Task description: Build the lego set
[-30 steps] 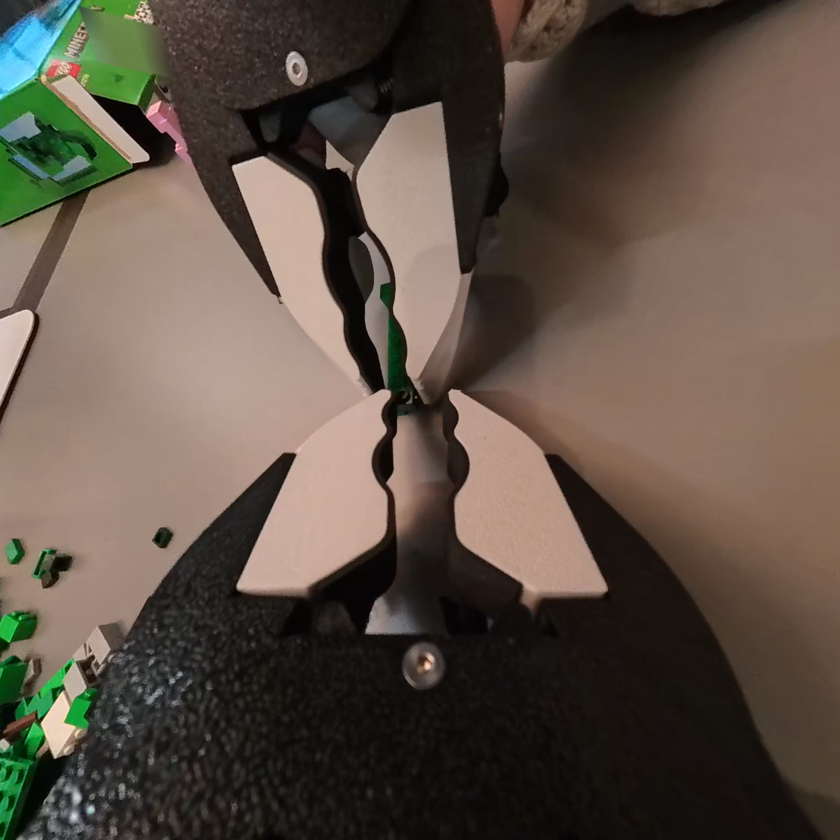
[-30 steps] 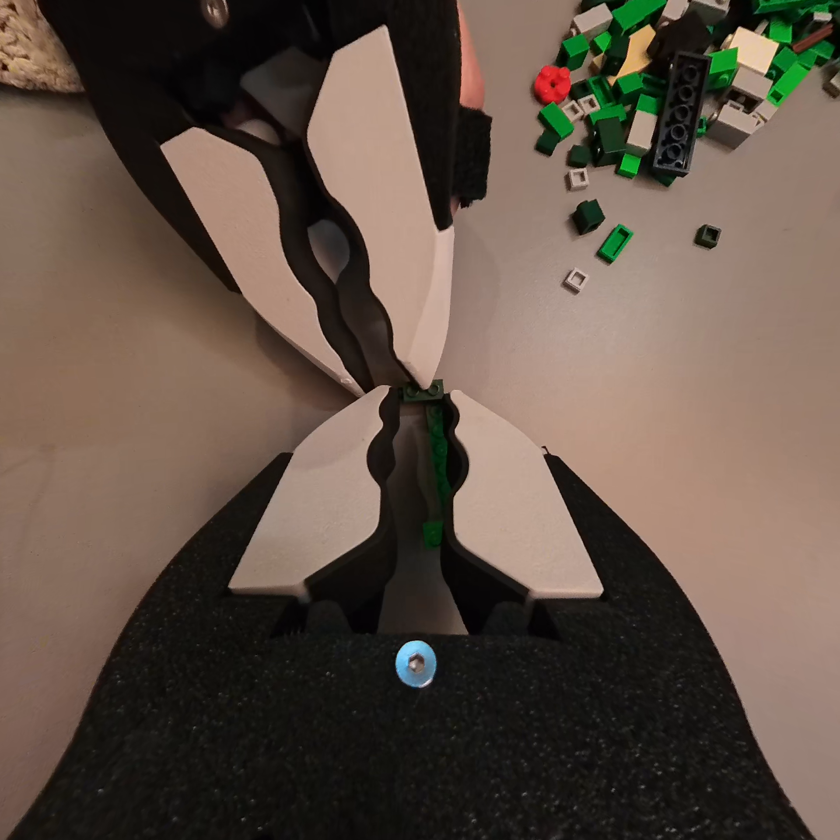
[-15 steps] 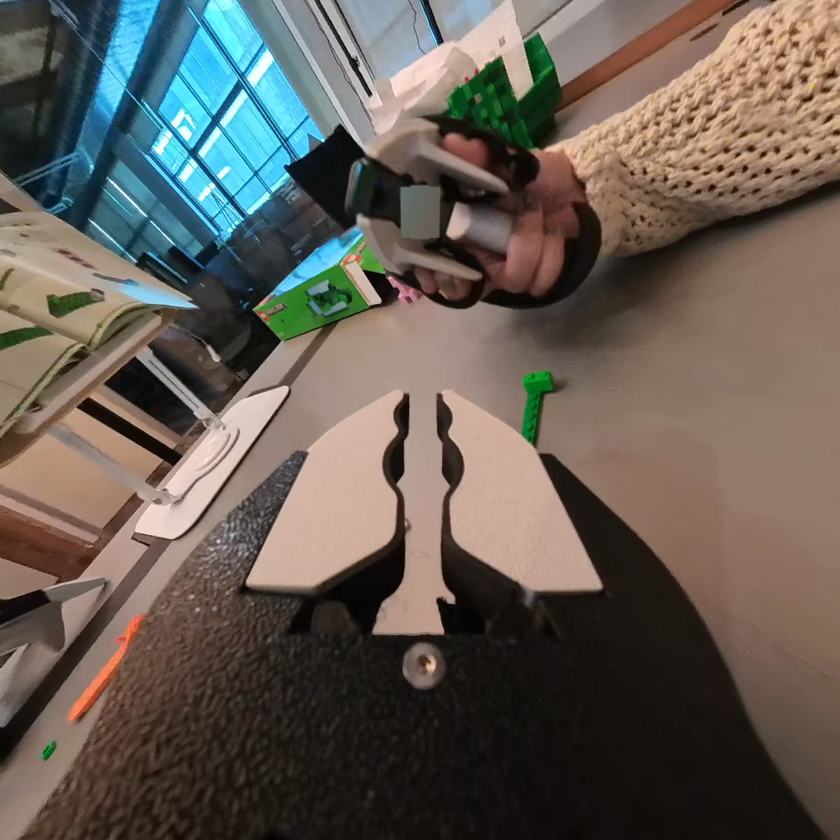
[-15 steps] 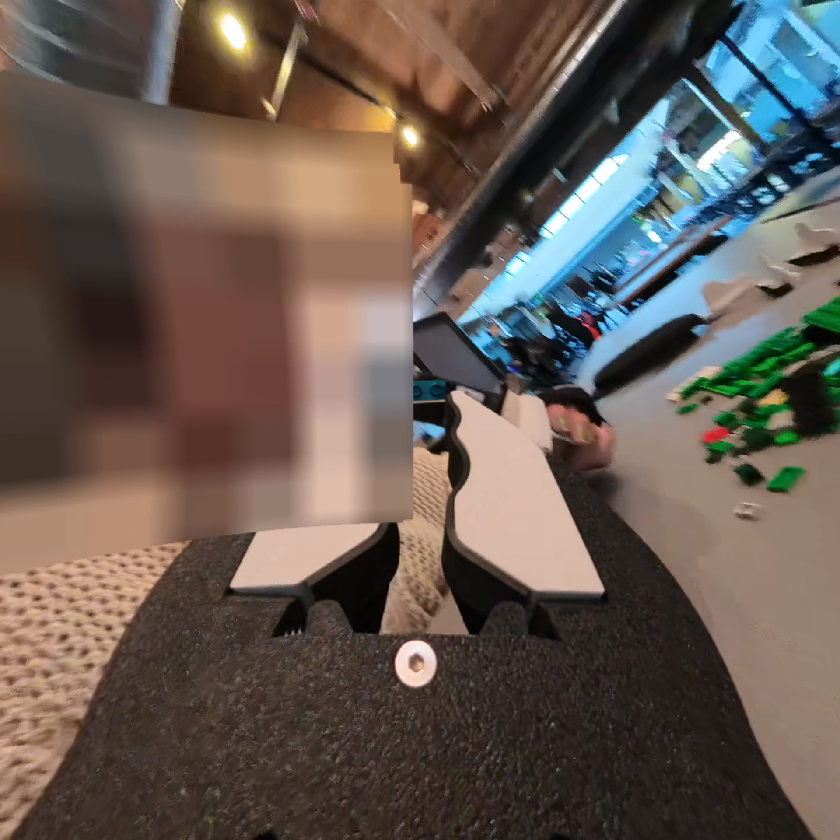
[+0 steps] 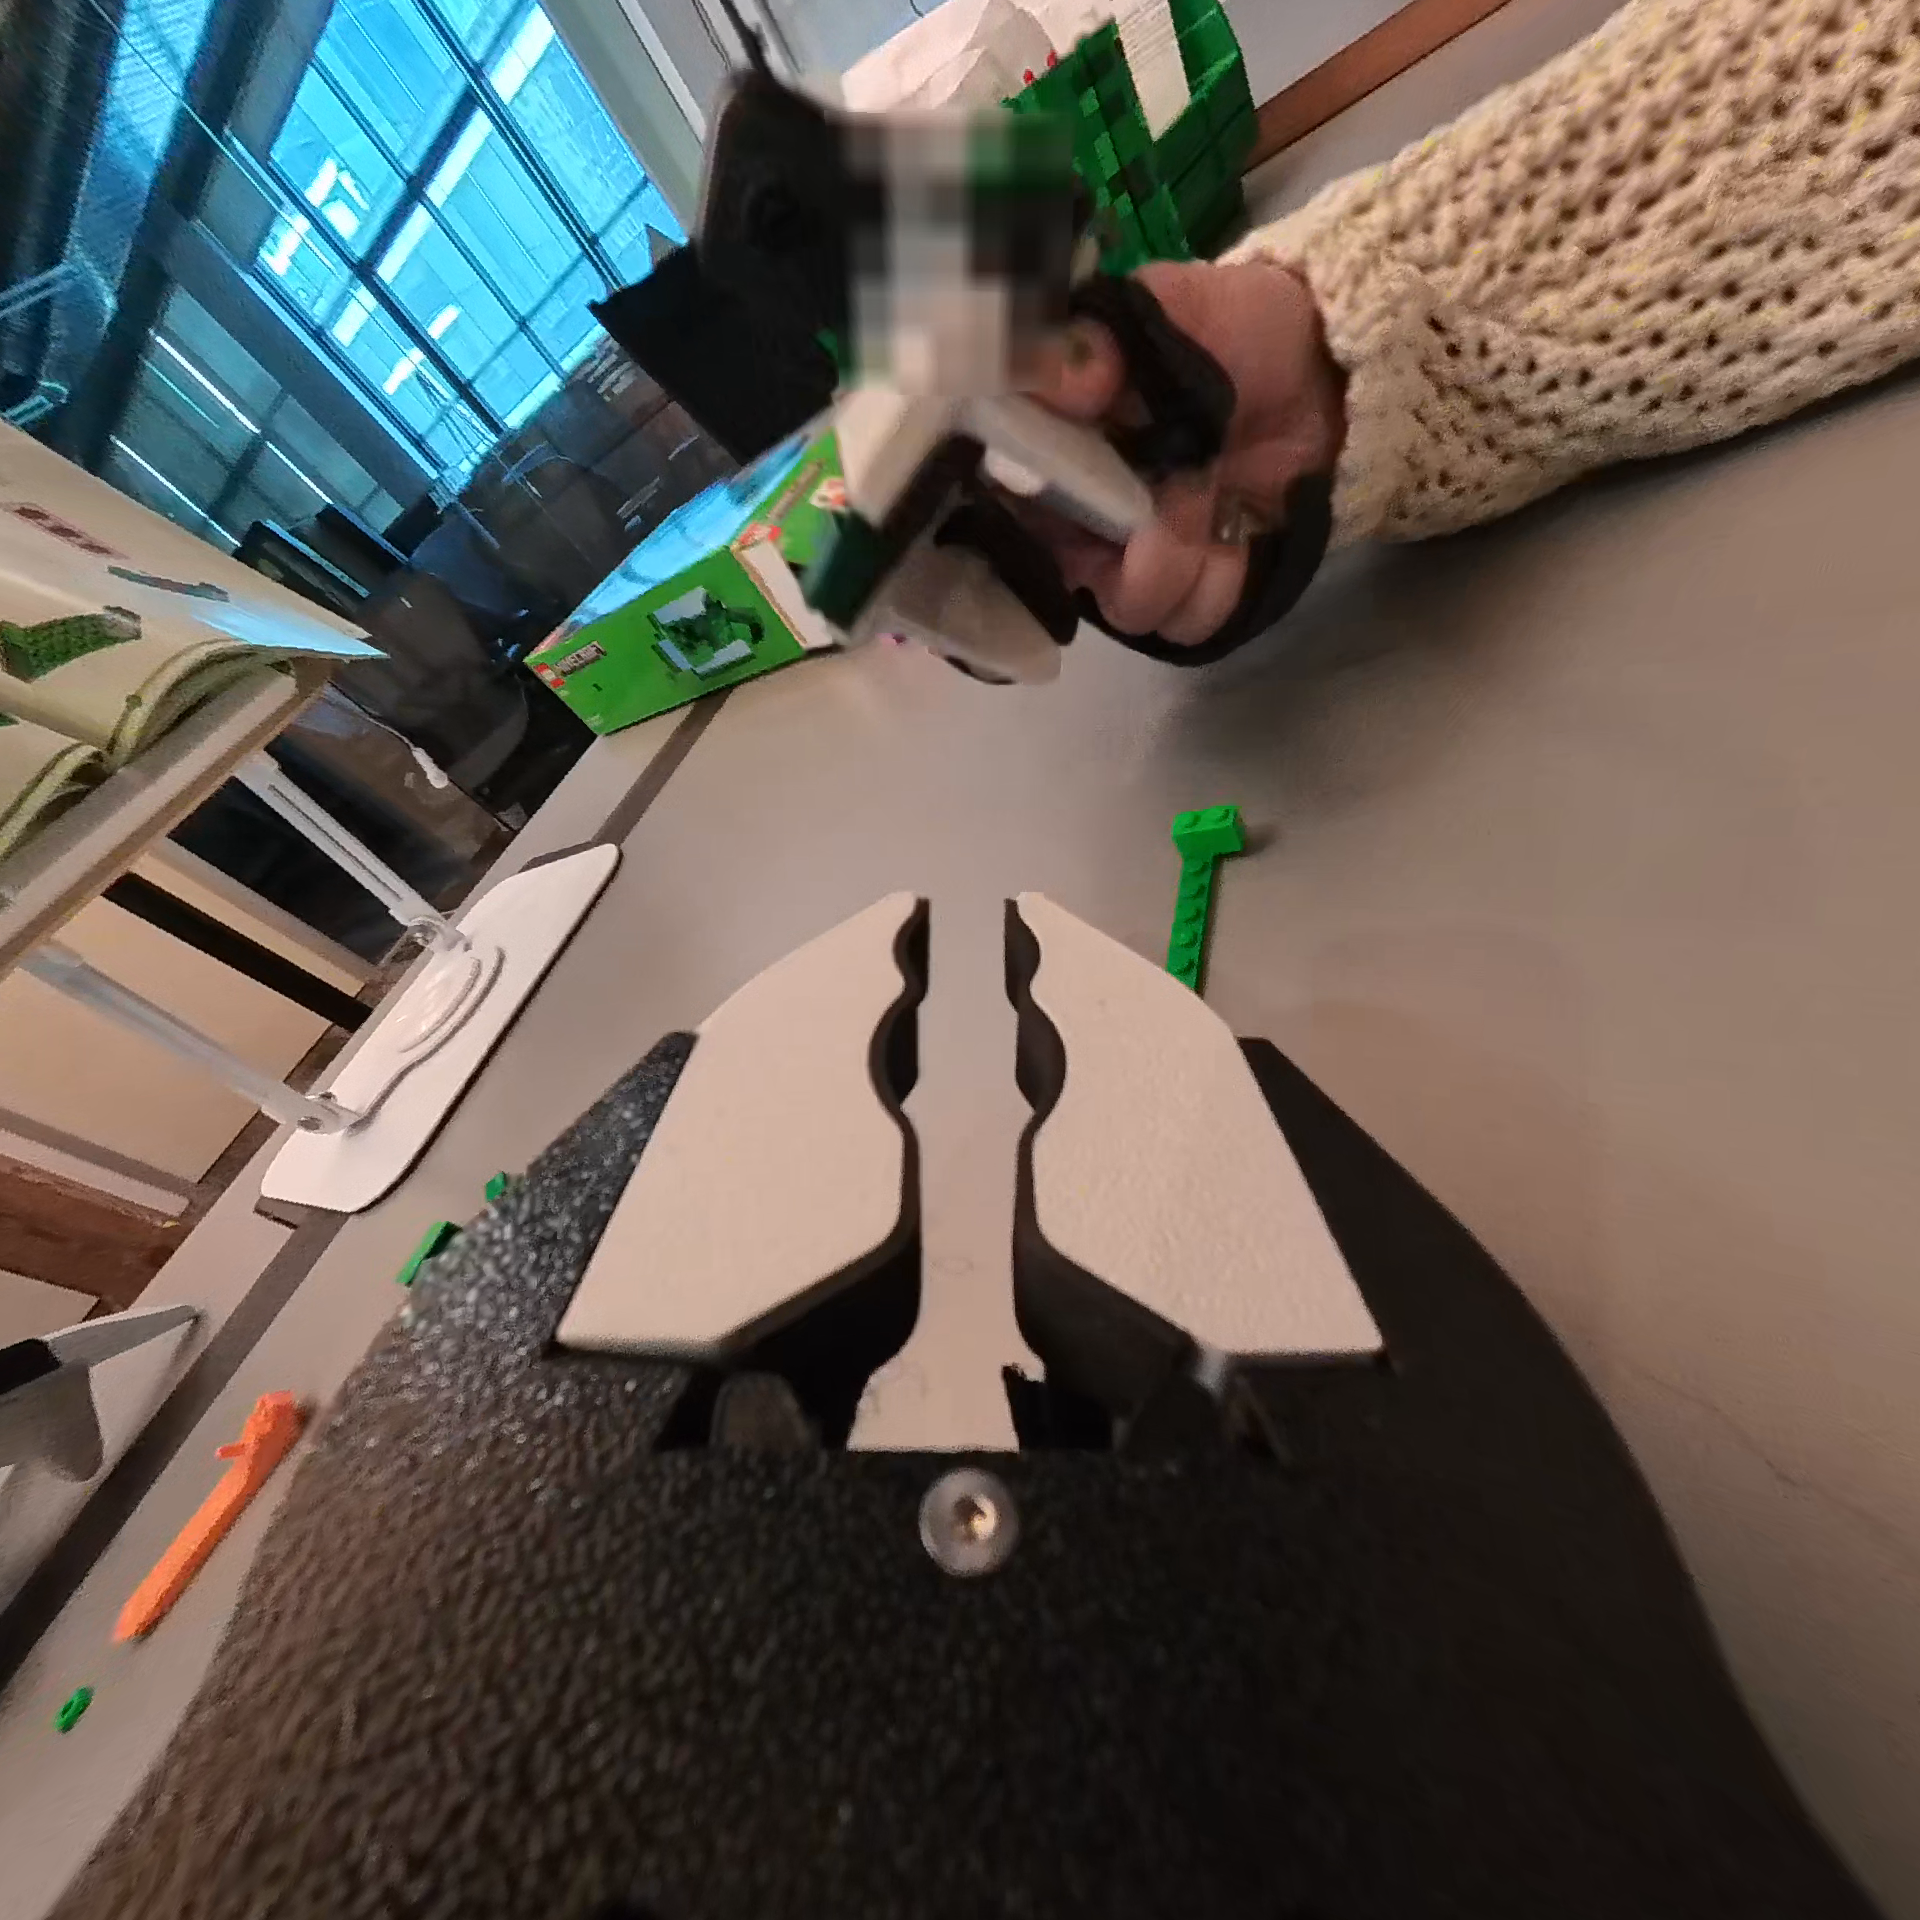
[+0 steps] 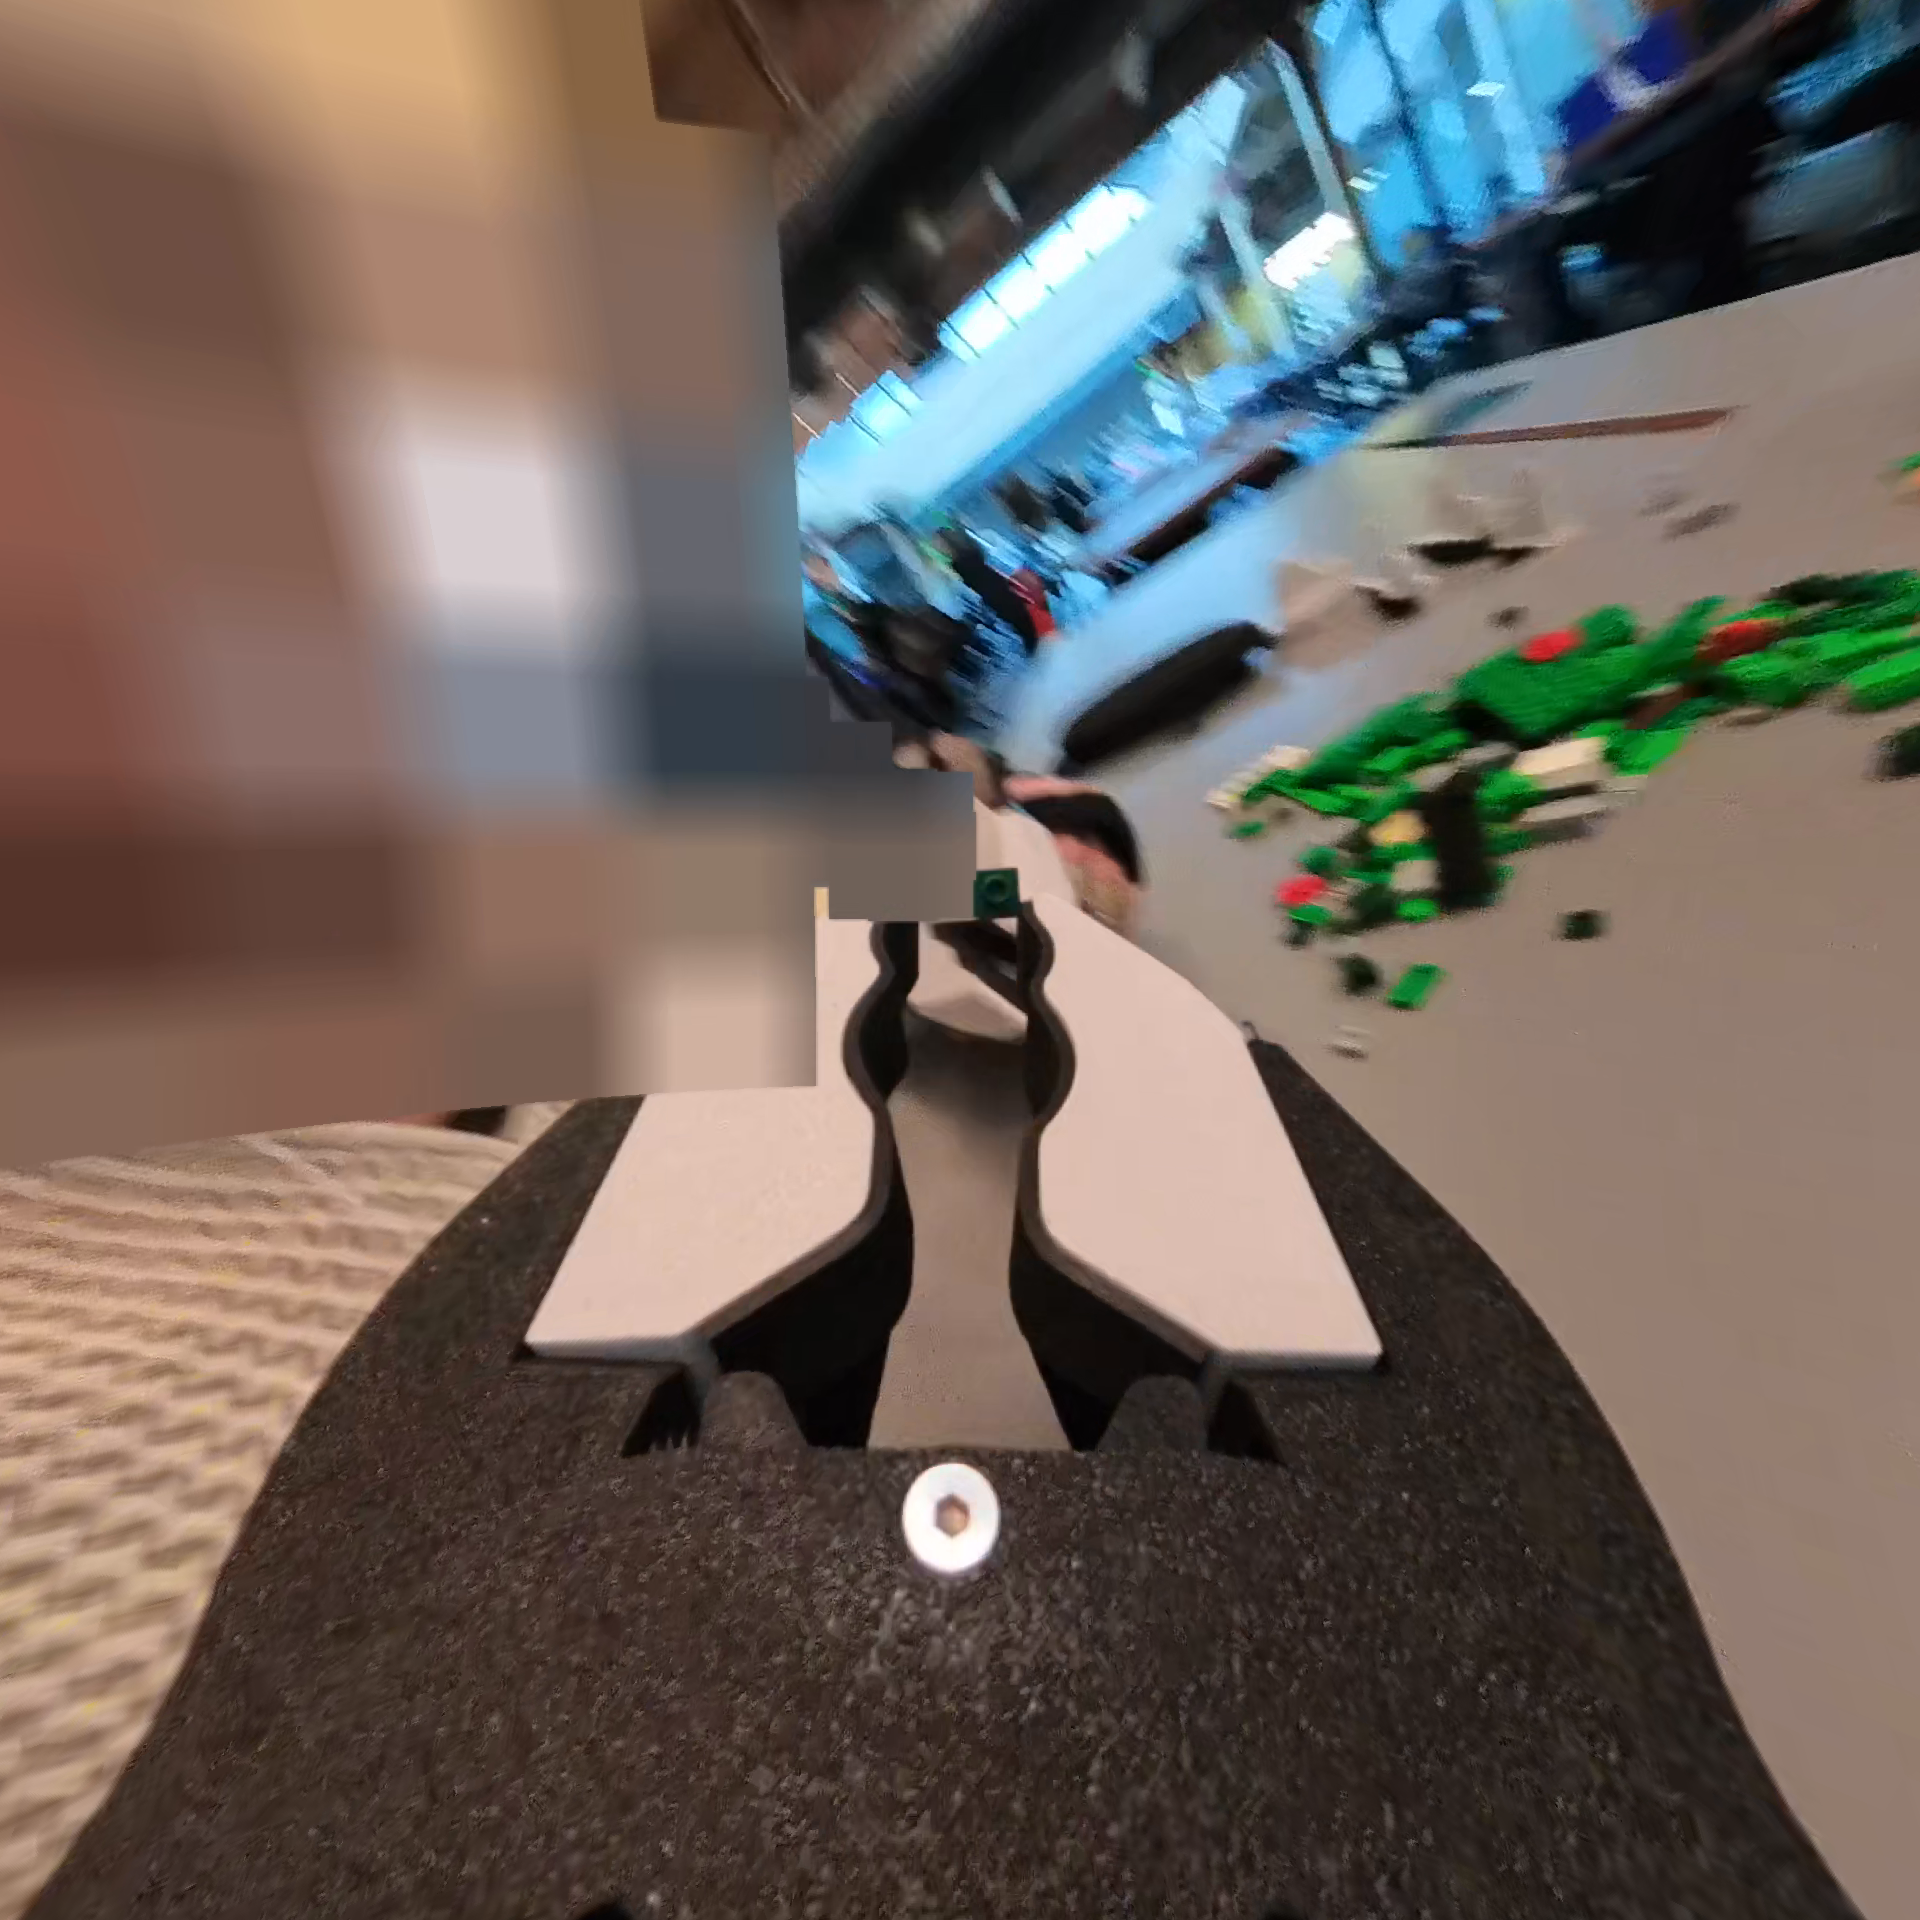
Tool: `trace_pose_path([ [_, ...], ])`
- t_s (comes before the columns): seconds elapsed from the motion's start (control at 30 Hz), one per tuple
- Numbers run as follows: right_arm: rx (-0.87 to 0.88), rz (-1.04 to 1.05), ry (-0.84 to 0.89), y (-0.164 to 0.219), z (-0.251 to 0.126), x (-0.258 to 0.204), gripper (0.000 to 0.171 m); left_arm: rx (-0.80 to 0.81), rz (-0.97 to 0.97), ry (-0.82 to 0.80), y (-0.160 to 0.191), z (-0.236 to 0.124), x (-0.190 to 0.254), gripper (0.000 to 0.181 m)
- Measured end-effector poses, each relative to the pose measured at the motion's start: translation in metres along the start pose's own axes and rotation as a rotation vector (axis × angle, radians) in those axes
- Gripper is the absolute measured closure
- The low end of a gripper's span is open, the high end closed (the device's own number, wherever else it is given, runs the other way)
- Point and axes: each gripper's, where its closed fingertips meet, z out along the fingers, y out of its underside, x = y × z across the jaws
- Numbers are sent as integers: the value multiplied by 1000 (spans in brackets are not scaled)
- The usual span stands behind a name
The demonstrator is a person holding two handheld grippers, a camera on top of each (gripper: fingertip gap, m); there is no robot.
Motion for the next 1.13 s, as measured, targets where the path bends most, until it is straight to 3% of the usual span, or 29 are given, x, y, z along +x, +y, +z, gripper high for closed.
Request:
trace_pose_path([
  [0.03, -63, -91, 75, 6, 2, 4, 154, 12, 8, -21, -3, -1, -3, 167],
  [0.1, -186, -201, 185, 17, 5, 11, 154, 54, 89, -102, -13, -5, -10, 163],
  [0.3, -308, -212, 207, 40, 24, 8, 153, 100, 428, -226, -35, -11, -2, 159],
  [0.47, -307, -170, 148, 46, 35, -2, 154, 30, 465, -198, -21, -3, 3, 151],
  [0.73, -283, -137, 106, 47, 40, -9, 153, 67, 449, -181, -28, -7, 6, 172],
  [0.8, -246, -177, 121, 40, 40, -8, 150, 96, 297, -148, -31, -8, 2, 172],
  [0.93, -188, -359, 229, 26, 29, 3, 137, 257, -265, 26, -41, -20, -15, 172],
  [1.13, -143, -566, 270, 19, 27, -1, 137, 560, -1044, 476, -59, -47, -35, 172],
])
